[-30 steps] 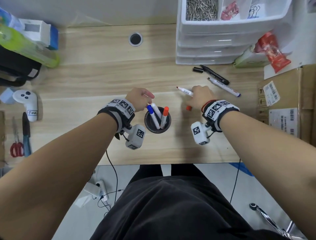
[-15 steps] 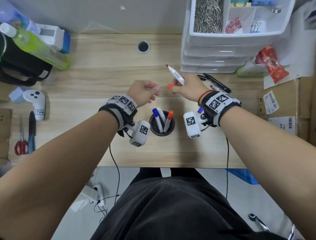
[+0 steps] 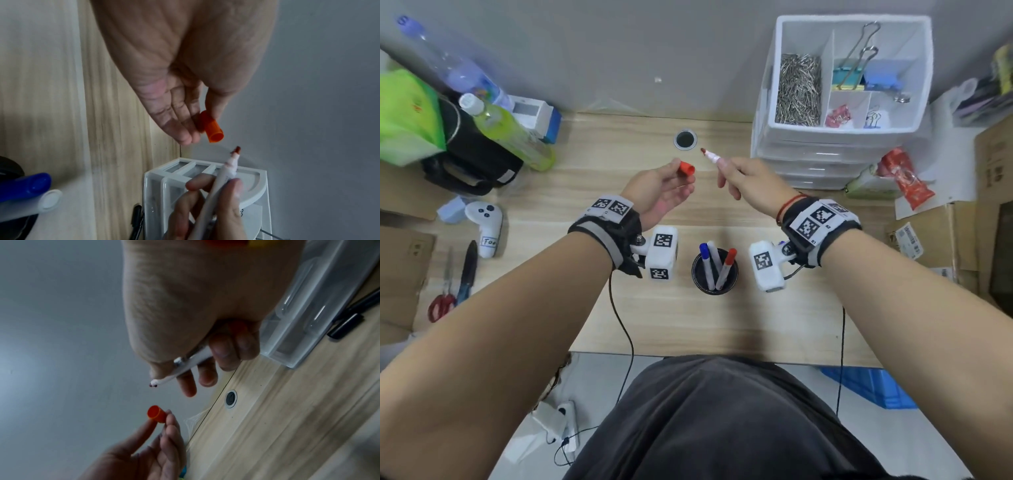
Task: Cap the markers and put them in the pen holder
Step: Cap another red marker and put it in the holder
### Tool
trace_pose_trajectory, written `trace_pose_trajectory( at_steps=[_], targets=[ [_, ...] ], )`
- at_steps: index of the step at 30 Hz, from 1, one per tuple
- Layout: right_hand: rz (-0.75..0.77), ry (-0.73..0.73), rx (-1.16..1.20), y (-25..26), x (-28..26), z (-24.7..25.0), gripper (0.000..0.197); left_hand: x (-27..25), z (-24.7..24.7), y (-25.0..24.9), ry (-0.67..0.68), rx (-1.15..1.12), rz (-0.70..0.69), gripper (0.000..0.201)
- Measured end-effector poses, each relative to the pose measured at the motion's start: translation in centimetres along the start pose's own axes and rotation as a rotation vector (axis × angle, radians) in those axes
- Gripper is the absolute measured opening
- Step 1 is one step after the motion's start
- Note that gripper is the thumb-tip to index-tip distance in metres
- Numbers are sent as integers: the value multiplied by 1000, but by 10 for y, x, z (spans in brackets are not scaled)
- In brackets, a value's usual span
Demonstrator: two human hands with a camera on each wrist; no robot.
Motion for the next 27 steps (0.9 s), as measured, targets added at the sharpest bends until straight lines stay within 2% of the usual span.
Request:
trace_pose_trajectory(
  at_steps=[4, 12, 20, 27],
  targets=[
    [29, 34, -69, 6, -4, -4, 40, -3, 1, -4, -16, -2, 3, 26],
    [22, 75, -227, 10, -3, -10, 47, -4, 0, -7, -48, 4, -4, 25],
    [-1, 54, -210, 11, -2, -12, 47, -6, -5, -10, -56, 179, -91, 26],
    [-26, 70, -227, 9, 5, -16, 45, -4, -2, -8, -118, 172, -137, 32]
  ],
)
Point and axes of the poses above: each hand's wrist, its own x-axis towards the middle knuckle, its own z-axis out of the back of the hand, y = z × x, the point moved 2 cm from there along x, towards the middle knuckle, and after that the axes turned 9 degrees about y, right-handed, at the moved point
